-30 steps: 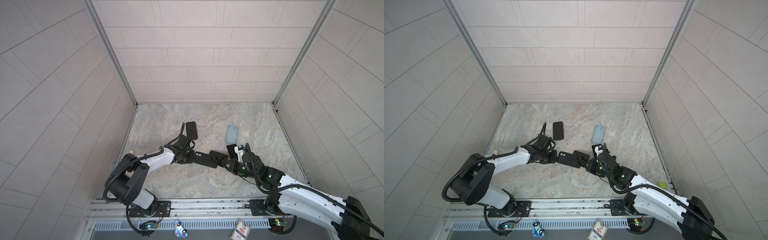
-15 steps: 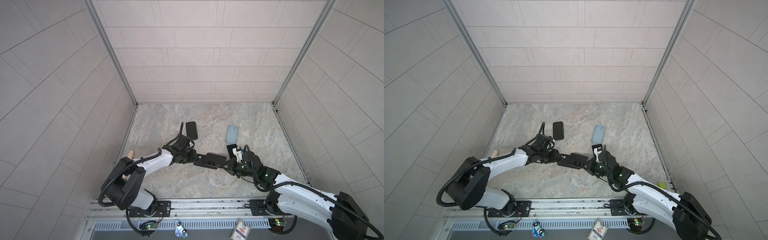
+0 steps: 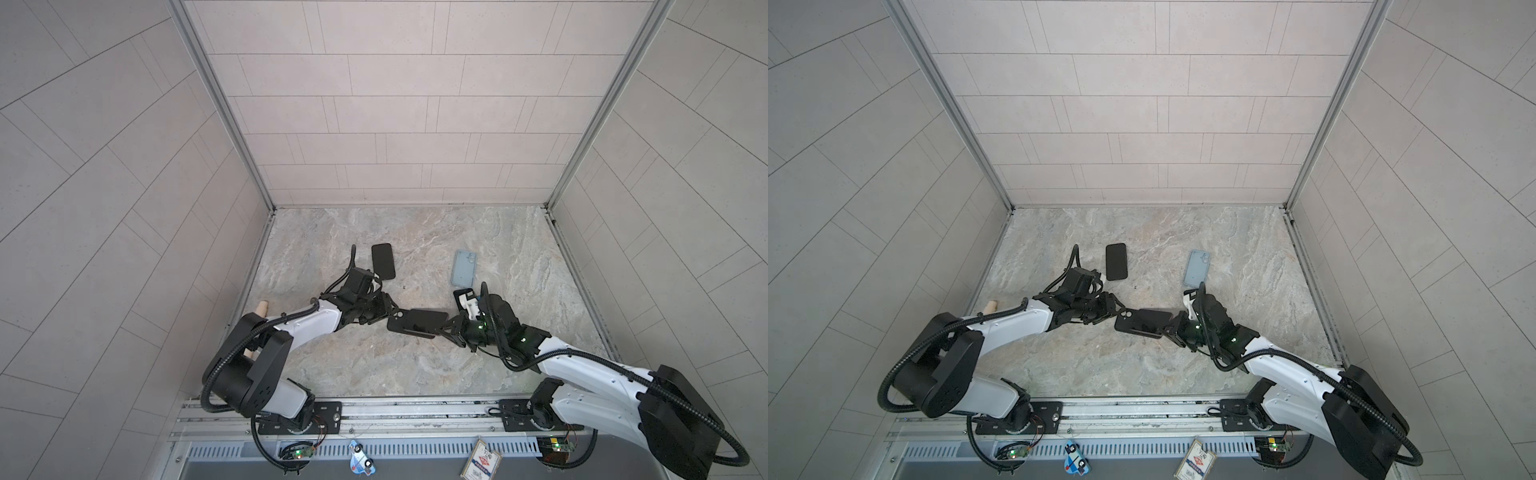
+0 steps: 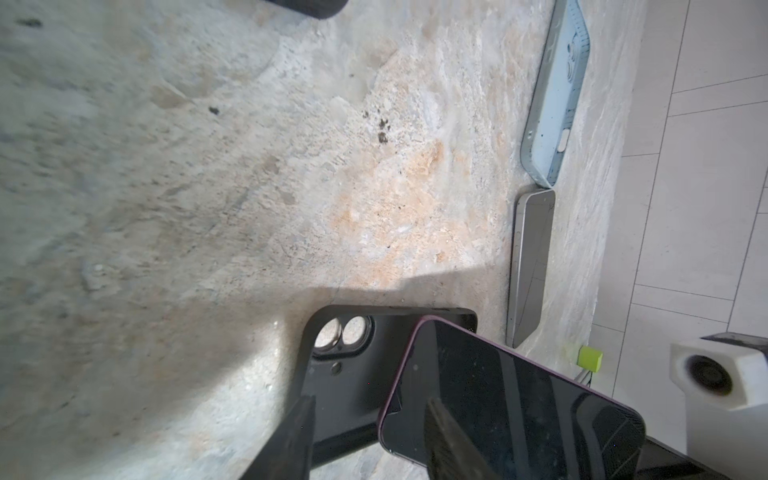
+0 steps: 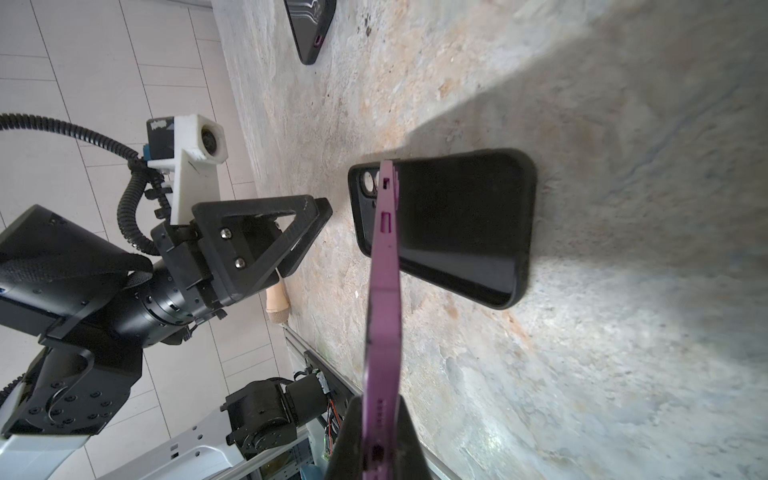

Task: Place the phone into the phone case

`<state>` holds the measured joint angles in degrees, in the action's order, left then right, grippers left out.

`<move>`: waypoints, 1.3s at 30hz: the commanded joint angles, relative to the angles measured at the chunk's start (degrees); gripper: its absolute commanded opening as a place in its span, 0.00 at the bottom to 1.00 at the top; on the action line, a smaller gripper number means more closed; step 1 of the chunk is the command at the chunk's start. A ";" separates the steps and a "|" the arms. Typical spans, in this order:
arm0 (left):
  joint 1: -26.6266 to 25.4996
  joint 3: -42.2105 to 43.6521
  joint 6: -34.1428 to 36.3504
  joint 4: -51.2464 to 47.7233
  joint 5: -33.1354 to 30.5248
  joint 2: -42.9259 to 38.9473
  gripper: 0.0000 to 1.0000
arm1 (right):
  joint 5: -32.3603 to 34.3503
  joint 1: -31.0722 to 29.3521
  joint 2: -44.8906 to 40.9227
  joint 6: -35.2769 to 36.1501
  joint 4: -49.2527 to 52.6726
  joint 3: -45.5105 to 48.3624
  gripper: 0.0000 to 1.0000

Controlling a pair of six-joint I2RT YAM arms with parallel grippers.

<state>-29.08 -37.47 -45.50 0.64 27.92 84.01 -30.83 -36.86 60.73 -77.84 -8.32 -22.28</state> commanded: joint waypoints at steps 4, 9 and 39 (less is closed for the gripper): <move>0.94 0.81 -1.39 2.38 1.84 1.62 0.50 | -3.74 1.64 0.53 1.60 -2.85 -2.15 0.00; 1.22 1.78 -2.14 3.71 2.14 1.60 0.50 | -4.20 1.79 -0.07 2.91 -1.42 -2.78 0.00; 1.48 2.59 -3.63 6.08 4.13 4.57 0.49 | -5.56 1.70 5.98 6.52 0.14 -3.82 0.00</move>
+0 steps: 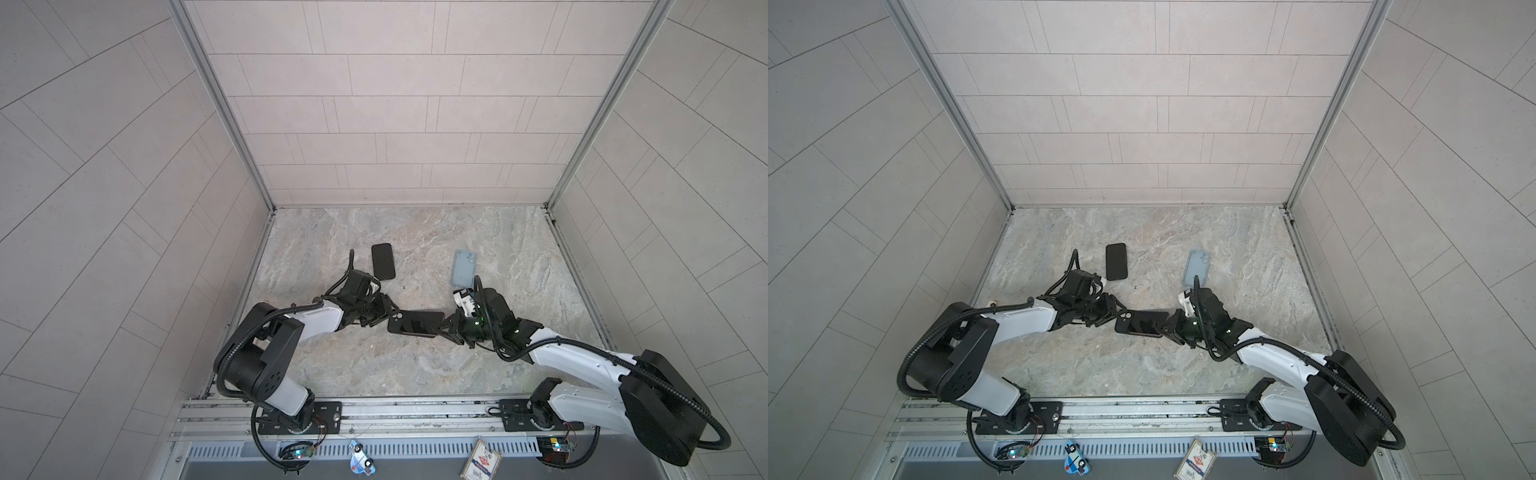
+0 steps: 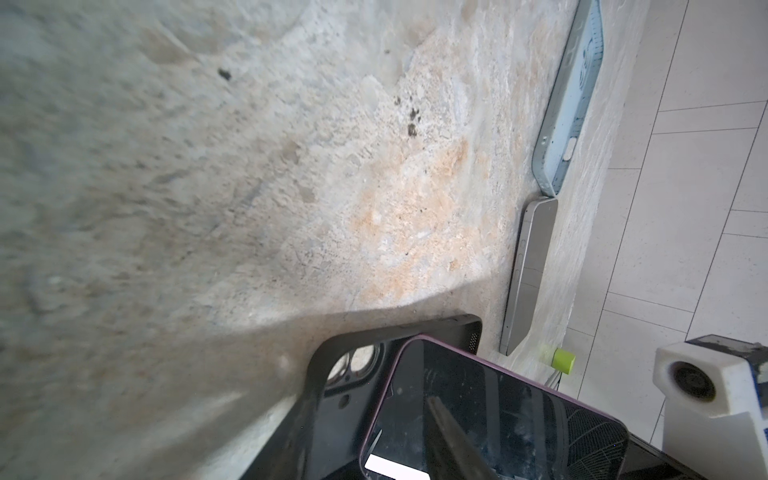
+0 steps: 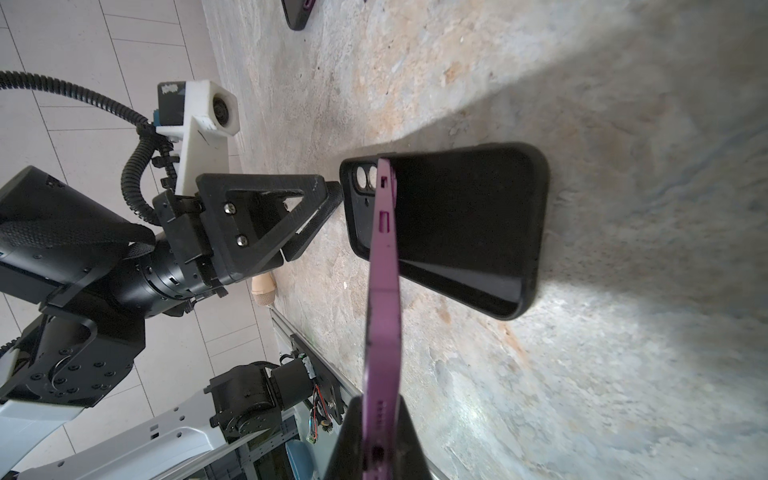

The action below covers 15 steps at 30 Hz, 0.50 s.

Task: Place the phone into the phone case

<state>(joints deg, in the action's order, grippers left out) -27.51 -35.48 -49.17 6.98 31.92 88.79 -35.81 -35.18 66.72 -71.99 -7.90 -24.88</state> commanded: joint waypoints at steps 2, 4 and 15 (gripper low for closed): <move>-0.09 0.22 1.50 -3.31 -1.69 -1.58 0.49 | -0.49 0.02 -0.01 0.78 -0.27 -1.18 0.00; -0.10 -0.72 3.24 -7.08 -3.78 -2.26 0.49 | -0.31 -0.03 0.08 0.84 -0.19 -1.11 0.00; -0.27 -0.14 0.41 -0.94 0.39 2.22 0.49 | -0.23 -0.07 1.11 1.16 0.24 -1.28 0.00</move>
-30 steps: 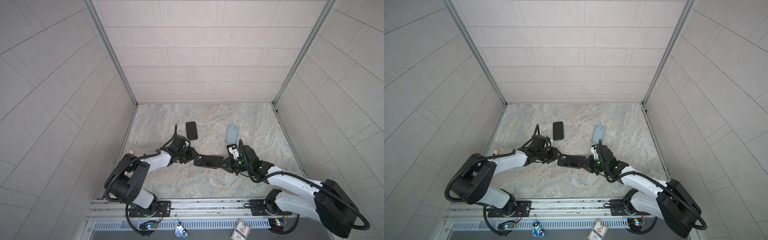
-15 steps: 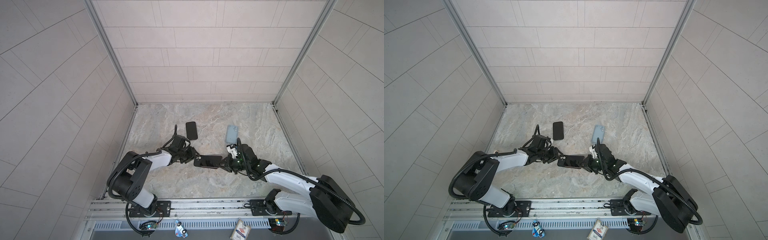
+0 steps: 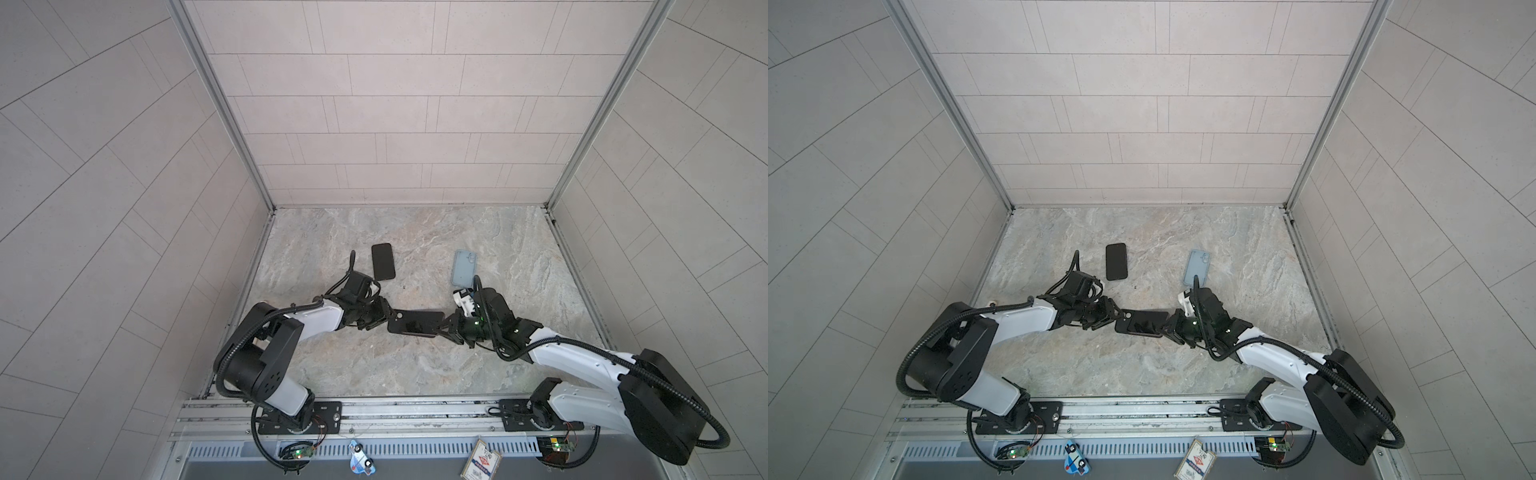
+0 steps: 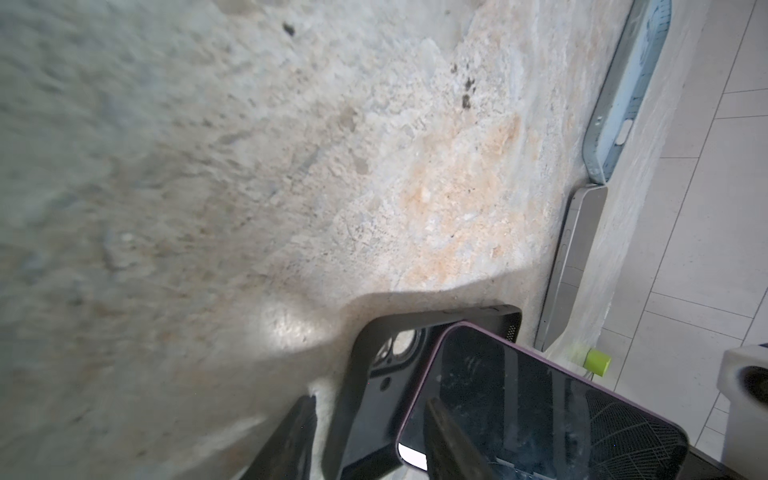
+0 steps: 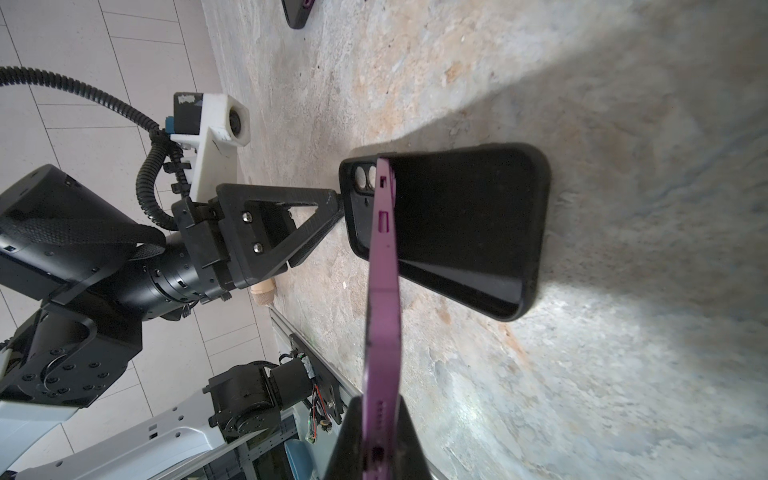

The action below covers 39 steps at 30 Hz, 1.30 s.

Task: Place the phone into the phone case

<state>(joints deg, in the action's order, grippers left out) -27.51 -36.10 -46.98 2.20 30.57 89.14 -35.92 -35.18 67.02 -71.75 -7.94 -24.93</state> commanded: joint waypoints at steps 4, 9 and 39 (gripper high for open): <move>-0.27 0.76 -4.46 8.85 4.29 4.02 0.50 | -0.05 0.02 2.65 1.61 1.96 -1.60 0.00; -0.27 0.50 -4.54 9.58 4.35 4.21 0.49 | -0.88 -0.05 6.05 2.92 3.34 -3.58 0.00; -0.18 0.68 -6.03 11.69 6.24 5.16 0.49 | -0.72 -0.02 13.65 3.10 1.83 -5.31 0.31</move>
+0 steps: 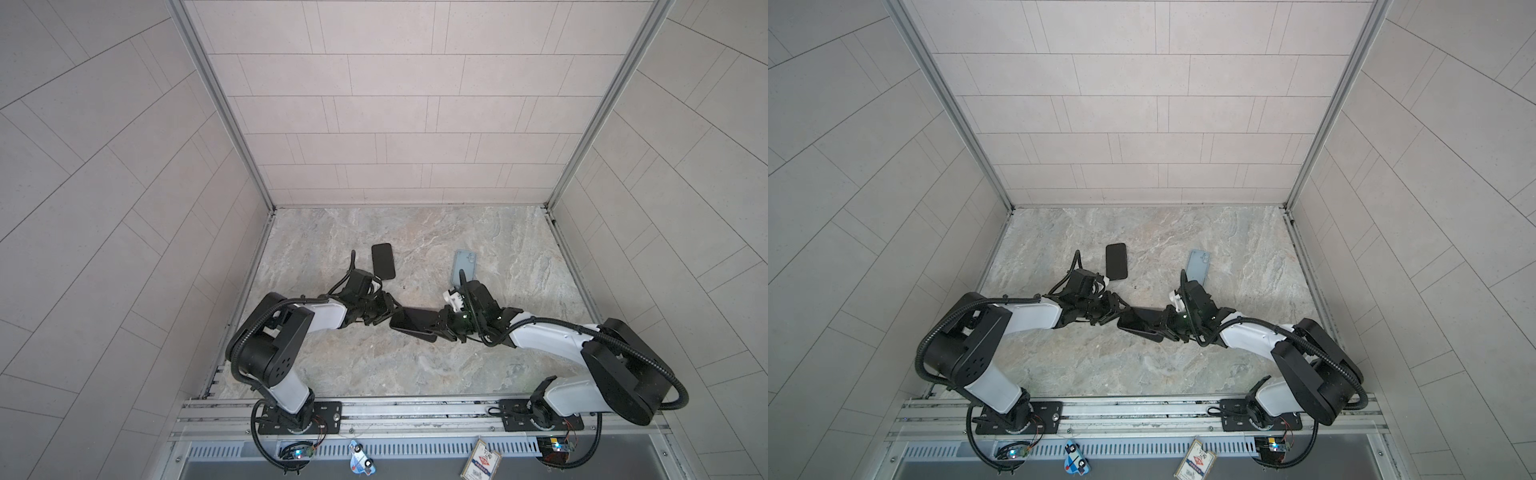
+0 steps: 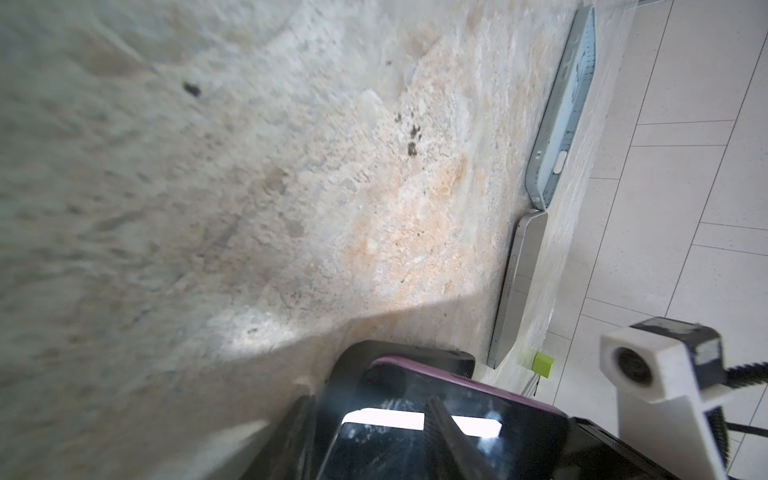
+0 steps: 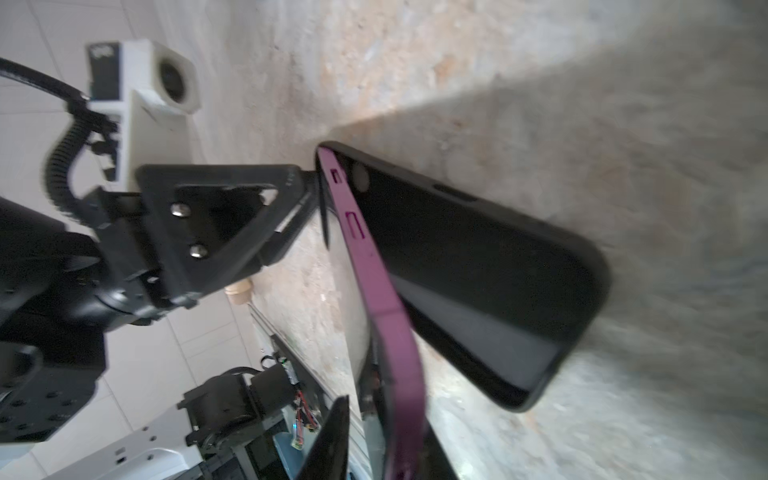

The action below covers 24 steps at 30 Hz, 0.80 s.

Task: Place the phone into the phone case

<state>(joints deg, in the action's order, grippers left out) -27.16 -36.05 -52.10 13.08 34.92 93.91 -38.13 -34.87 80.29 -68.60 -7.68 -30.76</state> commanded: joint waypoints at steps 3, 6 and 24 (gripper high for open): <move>-0.53 0.64 -1.01 0.81 1.92 0.16 0.49 | 1.31 -0.28 0.48 0.30 1.45 0.53 0.34; -0.56 0.72 -1.08 0.81 2.04 0.12 0.50 | 1.26 -0.33 0.44 0.55 1.51 0.50 0.36; -0.48 1.03 -1.41 1.39 2.60 -0.13 0.50 | 2.18 -0.46 0.82 4.61 7.21 -2.43 0.60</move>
<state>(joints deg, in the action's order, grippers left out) -27.40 -35.94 -52.99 13.15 36.05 93.91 -36.75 -34.98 80.99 -65.32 -1.52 -31.59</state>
